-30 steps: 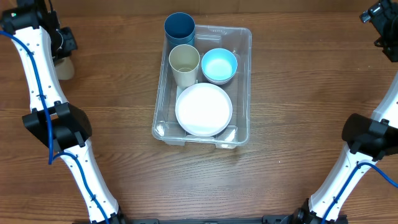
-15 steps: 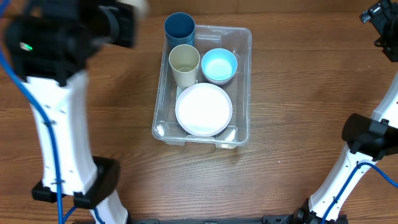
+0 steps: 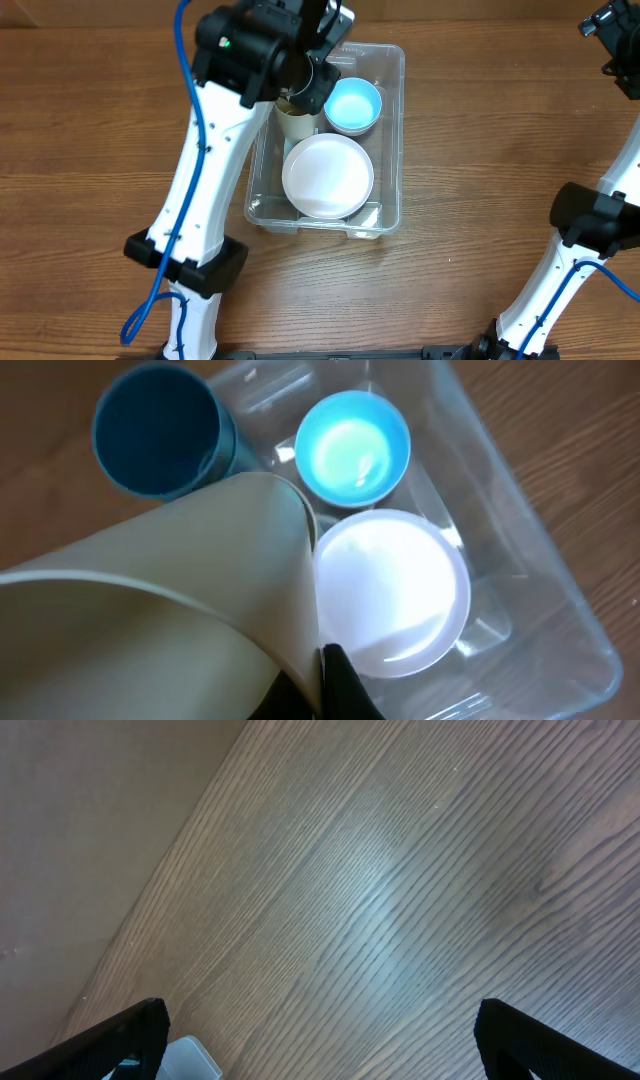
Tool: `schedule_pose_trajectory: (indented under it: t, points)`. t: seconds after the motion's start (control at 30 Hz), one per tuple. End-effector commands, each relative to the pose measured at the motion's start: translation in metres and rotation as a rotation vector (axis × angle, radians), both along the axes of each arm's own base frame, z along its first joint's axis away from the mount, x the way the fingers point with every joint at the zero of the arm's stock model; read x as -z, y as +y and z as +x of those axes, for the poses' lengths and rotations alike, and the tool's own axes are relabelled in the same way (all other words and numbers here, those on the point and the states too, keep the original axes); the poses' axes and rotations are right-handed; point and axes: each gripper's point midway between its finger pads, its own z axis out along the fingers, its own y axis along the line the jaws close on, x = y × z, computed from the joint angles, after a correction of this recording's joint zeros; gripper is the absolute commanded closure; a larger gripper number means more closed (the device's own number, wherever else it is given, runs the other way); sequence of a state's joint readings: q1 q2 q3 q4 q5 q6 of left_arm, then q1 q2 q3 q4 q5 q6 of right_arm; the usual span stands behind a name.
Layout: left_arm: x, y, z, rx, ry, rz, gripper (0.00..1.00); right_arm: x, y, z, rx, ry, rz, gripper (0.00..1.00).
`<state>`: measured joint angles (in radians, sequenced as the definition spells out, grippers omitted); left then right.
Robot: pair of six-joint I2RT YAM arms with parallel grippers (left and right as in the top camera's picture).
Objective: Pack container
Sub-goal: 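Lower the second cream cup into the first cream cup in the bin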
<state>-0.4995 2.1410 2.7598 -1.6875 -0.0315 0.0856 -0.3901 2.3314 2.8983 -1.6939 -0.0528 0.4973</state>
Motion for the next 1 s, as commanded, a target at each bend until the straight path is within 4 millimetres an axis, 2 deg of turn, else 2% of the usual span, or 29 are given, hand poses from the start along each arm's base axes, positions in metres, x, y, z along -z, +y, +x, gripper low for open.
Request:
schedule_pose_trajectory:
  t: [0.0, 0.23, 0.27, 0.33, 0.37, 0.4, 0.43, 0.5, 0.7, 0.77, 0.83, 0.87, 0.9, 0.97]
  points:
    - [0.009, 0.005, 0.005, -0.013, 0.005, 0.045, 0.96, -0.005, 0.002, 0.000, 0.001, -0.015, -0.003, 0.00]
    - [0.010, 0.012, 0.009, -0.031, 0.001, 0.062, 0.96, -0.005, 0.002, 0.000, 0.001, -0.015, -0.003, 0.00]
    - [0.013, 0.012, 0.010, -0.032, 0.006, 0.065, 0.93, -0.005, 0.002, 0.000, 0.001, -0.015, -0.003, 0.00]
    - [0.016, 0.012, 0.012, -0.035, 0.014, 0.069, 0.73, -0.005, 0.002, 0.000, 0.001, -0.015, -0.003, 0.00]
    - [0.019, 0.012, 0.013, -0.035, 0.020, 0.073, 0.56, -0.005, 0.002, 0.000, 0.001, -0.015, -0.003, 0.00]
    - [0.021, 0.012, 0.014, -0.035, 0.023, 0.074, 0.44, -0.005, 0.002, 0.000, 0.001, -0.015, -0.003, 0.00]
    - [0.021, 0.012, 0.014, -0.036, 0.024, 0.074, 0.39, -0.005, 0.002, 0.000, 0.001, -0.015, -0.003, 0.00]
    - [0.020, 0.012, 0.016, -0.038, 0.015, 0.076, 0.34, -0.005, 0.002, 0.000, 0.000, -0.015, -0.003, 0.00]
    - [0.013, 0.026, 0.028, -0.094, -0.055, 0.130, 0.36, -0.005, 0.002, 0.000, 0.001, -0.015, -0.003, 0.00]
    - [0.008, 0.030, 0.027, -0.119, -0.058, 0.117, 0.31, -0.005, 0.002, 0.000, 0.000, -0.015, -0.003, 0.00]
    - [-0.002, 0.034, 0.020, -0.130, -0.067, 0.105, 0.20, -0.005, 0.002, 0.000, 0.000, -0.015, -0.003, 0.00]
    - [-0.015, 0.038, 0.011, -0.151, -0.084, 0.083, 0.05, -0.005, 0.002, 0.000, 0.001, -0.015, -0.003, 0.00]
    - [-0.023, 0.041, 0.006, -0.162, -0.096, 0.069, 0.00, -0.005, 0.002, 0.000, 0.001, -0.015, -0.003, 0.00]
    - [-0.044, 0.044, -0.006, -0.178, -0.135, 0.030, 0.00, -0.005, 0.002, 0.000, 0.000, -0.015, -0.003, 0.00]
